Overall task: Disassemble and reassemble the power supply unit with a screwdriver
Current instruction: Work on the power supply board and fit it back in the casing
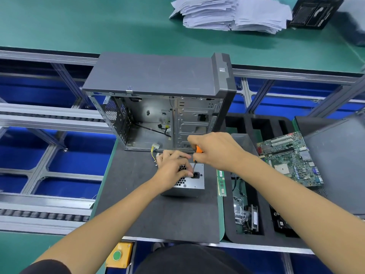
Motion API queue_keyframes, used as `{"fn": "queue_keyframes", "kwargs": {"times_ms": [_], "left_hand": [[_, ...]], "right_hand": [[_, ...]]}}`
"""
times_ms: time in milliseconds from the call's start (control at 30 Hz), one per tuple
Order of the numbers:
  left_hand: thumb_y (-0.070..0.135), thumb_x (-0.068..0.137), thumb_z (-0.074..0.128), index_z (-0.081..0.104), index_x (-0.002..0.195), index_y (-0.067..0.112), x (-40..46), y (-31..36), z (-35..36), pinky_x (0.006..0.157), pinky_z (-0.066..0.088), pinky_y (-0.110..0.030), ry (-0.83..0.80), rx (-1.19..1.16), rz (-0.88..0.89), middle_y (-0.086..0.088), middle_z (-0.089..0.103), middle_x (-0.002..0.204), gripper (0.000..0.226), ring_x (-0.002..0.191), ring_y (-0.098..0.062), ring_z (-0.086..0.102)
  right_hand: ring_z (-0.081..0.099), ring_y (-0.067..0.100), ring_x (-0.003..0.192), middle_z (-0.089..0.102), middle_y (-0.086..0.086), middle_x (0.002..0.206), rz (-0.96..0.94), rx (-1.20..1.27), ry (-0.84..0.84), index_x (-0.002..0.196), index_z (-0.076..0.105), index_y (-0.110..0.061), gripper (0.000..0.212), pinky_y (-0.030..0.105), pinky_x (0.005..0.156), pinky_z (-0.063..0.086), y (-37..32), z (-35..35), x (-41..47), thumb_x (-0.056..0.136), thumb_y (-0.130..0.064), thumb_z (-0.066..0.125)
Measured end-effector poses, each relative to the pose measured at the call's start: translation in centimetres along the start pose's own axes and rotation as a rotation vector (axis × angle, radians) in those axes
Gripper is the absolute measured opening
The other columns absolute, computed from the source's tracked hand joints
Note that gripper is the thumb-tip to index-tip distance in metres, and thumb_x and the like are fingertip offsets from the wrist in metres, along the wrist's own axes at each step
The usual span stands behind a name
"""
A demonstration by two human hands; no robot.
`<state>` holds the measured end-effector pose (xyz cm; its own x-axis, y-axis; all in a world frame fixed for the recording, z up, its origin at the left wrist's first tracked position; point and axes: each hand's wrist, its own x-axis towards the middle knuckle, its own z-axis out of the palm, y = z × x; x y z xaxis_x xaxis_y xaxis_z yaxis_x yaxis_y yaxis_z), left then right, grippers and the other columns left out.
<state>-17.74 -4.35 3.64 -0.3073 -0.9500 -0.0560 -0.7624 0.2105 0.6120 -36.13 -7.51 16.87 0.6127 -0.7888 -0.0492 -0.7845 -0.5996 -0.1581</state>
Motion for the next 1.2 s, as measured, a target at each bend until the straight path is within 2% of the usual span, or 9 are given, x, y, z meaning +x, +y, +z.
{"fn": "queue_keyframes", "kwargs": {"times_ms": [200,400,600,800,933,1100,1200], "left_hand": [[0.044,0.085,0.077,0.067,0.082,0.044,0.1,-0.5,-0.4,0.093,0.021,-0.032,-0.064,-0.059,0.008,0.031,0.05,0.113,0.011,0.1,-0.005,0.023],[0.04,0.084,0.08,0.071,0.085,0.037,0.1,-1.2,-0.6,0.102,0.033,-0.038,-0.091,-0.14,0.048,0.033,0.051,0.106,0.01,0.104,-0.011,0.033],[0.04,0.086,0.079,0.073,0.088,0.032,0.3,-1.6,-0.6,0.1,0.031,-0.031,-0.097,-0.146,0.103,0.027,0.053,0.109,0.01,0.106,-0.016,0.035],[0.039,0.087,0.078,0.072,0.088,0.033,0.1,-2.2,0.1,0.096,0.026,-0.018,-0.031,-0.151,0.162,0.033,0.05,0.105,0.008,0.101,-0.011,0.033],[0.043,0.086,0.077,0.072,0.09,0.039,-0.1,-2.4,0.6,0.096,0.026,-0.012,0.029,-0.166,0.171,0.036,0.051,0.105,0.008,0.106,-0.001,0.034],[0.044,0.088,0.076,0.069,0.087,0.042,0.3,-2.7,0.2,0.095,0.023,-0.008,-0.025,-0.175,0.186,0.017,0.061,0.11,0.007,0.109,-0.015,0.042],[0.039,0.088,0.077,0.069,0.085,0.038,0.5,-2.5,-0.3,0.093,0.025,-0.009,-0.069,-0.191,0.187,0.018,0.06,0.105,0.009,0.107,-0.006,0.038]], "right_hand": [[0.036,0.006,0.049,0.042,-0.007,0.055,-0.012,-0.019,-0.011,0.08,0.036,-0.026,0.019,0.03,0.048,0.019,-0.2,0.4,0.6,0.087,-0.033,0.052],[0.042,0.008,0.052,0.045,-0.006,0.057,-0.004,-0.023,-0.034,0.082,0.04,-0.025,0.016,0.031,0.049,0.022,-0.2,0.5,1.1,0.085,-0.031,0.054],[0.041,0.013,0.051,0.043,-0.006,0.056,-0.019,-0.099,-0.028,0.081,0.038,-0.027,0.017,0.03,0.048,0.02,-0.5,0.5,1.8,0.086,-0.033,0.054],[0.035,0.011,0.047,0.039,-0.007,0.054,-0.041,-0.17,-0.009,0.079,0.033,-0.029,0.021,0.03,0.047,0.018,-0.9,0.4,2.0,0.087,-0.036,0.051],[0.034,0.012,0.047,0.038,-0.006,0.055,-0.029,-0.21,-0.009,0.08,0.034,-0.028,0.019,0.029,0.047,0.021,-1.0,0.4,2.1,0.087,-0.035,0.05],[0.032,0.011,0.047,0.037,-0.007,0.056,-0.039,-0.224,-0.018,0.084,0.037,-0.027,0.019,0.029,0.047,0.018,-1.6,0.6,2.3,0.092,-0.038,0.049],[0.032,0.011,0.047,0.037,-0.006,0.056,-0.042,-0.229,-0.032,0.085,0.038,-0.026,0.017,0.029,0.047,0.018,-1.6,0.5,2.3,0.092,-0.036,0.05]]}}
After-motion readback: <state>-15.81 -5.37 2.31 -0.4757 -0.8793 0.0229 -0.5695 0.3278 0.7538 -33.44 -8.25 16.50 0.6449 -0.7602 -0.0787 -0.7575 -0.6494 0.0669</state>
